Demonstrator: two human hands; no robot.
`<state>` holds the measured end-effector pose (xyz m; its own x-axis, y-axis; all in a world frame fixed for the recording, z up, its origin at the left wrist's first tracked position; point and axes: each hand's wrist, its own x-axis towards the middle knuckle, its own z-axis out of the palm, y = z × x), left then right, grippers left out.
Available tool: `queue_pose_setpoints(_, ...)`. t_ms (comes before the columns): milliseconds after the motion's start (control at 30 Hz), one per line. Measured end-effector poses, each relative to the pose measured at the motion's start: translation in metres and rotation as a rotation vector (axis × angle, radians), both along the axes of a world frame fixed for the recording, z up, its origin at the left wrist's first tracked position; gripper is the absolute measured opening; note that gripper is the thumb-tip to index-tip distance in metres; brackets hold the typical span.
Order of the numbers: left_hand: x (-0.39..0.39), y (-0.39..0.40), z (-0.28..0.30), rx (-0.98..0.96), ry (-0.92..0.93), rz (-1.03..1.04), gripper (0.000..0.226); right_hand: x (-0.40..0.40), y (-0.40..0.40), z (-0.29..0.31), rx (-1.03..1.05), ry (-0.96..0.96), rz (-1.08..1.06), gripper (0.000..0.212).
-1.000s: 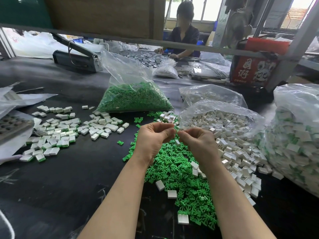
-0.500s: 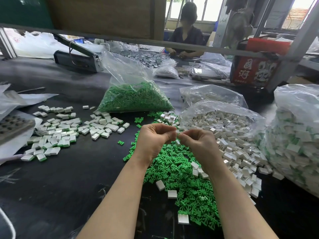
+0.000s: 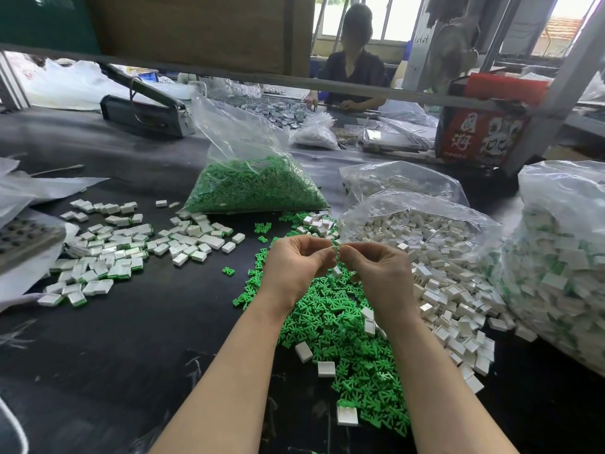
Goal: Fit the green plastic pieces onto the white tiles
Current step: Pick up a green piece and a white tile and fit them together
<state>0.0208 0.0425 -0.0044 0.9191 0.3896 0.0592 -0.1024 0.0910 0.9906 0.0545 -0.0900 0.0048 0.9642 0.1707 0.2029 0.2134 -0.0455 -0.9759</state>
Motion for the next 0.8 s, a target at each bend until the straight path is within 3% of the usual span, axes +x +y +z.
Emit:
queue_pose_setpoints(133, 0.0004, -0.0019, 0.0004, 0.013, 0.002, -0.016, 0.01, 0.0009, 0.0, -0.0009, 0.048, 0.03, 0.024, 0.005)
queue_pose_setpoints(400, -0.0015, -0.0013, 0.0028, 0.082, -0.04, -0.032, 0.013, 0.004, -0.0035, 0.0016, 0.251, 0.285, 0.175, 0.008)
queue_pose_setpoints(700, -0.0014, 0.0001, 0.0025, 0.029, -0.068, -0.056, 0.014, 0.0078, -0.0035, -0.0024, 0.234, 0.282, 0.185, 0.01)
queue_pose_setpoints(800, -0.0007, 0.0002, 0.0009, 0.021, -0.074, -0.053, 0.013, 0.0073, -0.0047, -0.0026, 0.213, 0.188, 0.181, 0.015)
